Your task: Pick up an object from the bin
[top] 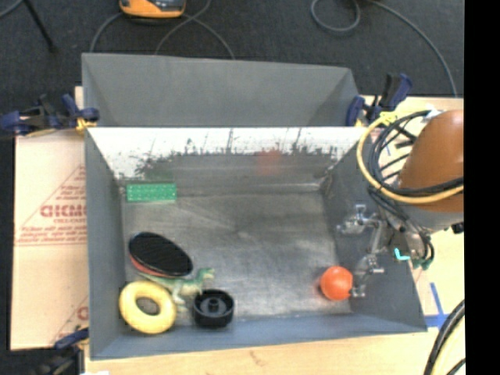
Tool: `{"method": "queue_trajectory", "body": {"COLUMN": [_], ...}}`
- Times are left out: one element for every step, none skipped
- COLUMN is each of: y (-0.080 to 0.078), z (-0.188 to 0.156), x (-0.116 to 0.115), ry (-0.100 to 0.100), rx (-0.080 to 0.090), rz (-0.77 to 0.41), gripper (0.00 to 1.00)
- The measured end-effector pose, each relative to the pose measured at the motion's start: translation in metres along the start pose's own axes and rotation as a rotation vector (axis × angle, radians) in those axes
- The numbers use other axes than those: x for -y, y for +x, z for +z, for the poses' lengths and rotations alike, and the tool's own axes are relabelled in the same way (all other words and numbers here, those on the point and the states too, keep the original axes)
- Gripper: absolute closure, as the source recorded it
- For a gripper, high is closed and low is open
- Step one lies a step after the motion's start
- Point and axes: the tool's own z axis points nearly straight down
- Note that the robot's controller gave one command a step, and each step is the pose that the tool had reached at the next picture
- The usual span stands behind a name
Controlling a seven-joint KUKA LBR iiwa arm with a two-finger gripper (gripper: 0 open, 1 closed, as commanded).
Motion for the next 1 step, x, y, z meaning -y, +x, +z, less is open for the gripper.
{"method": "queue_trajectory", "body": {"y": [-0.001], "z": [-0.0012], "x": [-0.0003], "ry": [0.001], "rx": [0.003], "rz": [-0.002], "gripper": [0.0]}}
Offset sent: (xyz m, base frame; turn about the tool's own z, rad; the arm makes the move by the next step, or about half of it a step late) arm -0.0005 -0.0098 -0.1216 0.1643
